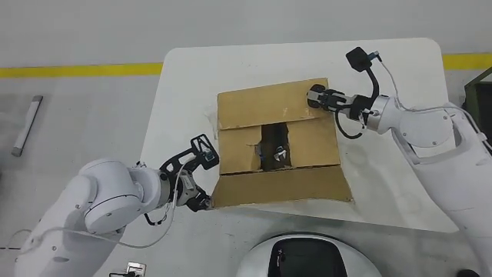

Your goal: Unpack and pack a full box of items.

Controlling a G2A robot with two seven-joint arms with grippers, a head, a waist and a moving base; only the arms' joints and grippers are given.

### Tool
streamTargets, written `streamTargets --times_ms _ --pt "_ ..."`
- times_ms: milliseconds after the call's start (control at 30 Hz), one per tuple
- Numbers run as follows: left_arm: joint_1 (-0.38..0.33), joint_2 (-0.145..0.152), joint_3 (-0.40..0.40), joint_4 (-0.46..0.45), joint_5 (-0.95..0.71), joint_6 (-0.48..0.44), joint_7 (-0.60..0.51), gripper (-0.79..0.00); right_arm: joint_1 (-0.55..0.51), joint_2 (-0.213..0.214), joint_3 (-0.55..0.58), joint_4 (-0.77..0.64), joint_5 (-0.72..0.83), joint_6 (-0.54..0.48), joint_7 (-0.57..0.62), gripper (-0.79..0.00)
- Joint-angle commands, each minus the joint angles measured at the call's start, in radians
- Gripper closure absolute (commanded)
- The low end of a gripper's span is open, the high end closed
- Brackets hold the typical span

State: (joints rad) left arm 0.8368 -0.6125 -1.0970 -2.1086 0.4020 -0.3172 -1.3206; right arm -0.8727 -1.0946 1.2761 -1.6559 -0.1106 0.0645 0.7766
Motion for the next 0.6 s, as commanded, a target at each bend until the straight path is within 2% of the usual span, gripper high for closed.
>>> streamTargets --times_ms 0,233,333,567 --pt "-0.015 -0.005 0.01 0.01 0.01 0.019 0.016 -0.785 0.003 0.001 0.012 -0.015 -0.002 0.01 -0.021 0.0" --pt "-0.079 -0.034 0.067 0.068 0.054 0.122 0.092 -0.785 -0.01 0.001 0.015 -0.108 -0.066 0.024 -0.1 0.0" --pt "-0.111 -0.049 0.095 0.102 0.061 0.17 0.119 -0.785 -0.018 0.003 -0.004 -0.139 -0.147 0.037 -0.116 0.0" --pt "-0.184 -0.085 0.168 0.169 0.094 0.225 0.143 -0.785 -0.03 0.003 -0.019 -0.166 -0.196 0.061 -0.127 0.0"
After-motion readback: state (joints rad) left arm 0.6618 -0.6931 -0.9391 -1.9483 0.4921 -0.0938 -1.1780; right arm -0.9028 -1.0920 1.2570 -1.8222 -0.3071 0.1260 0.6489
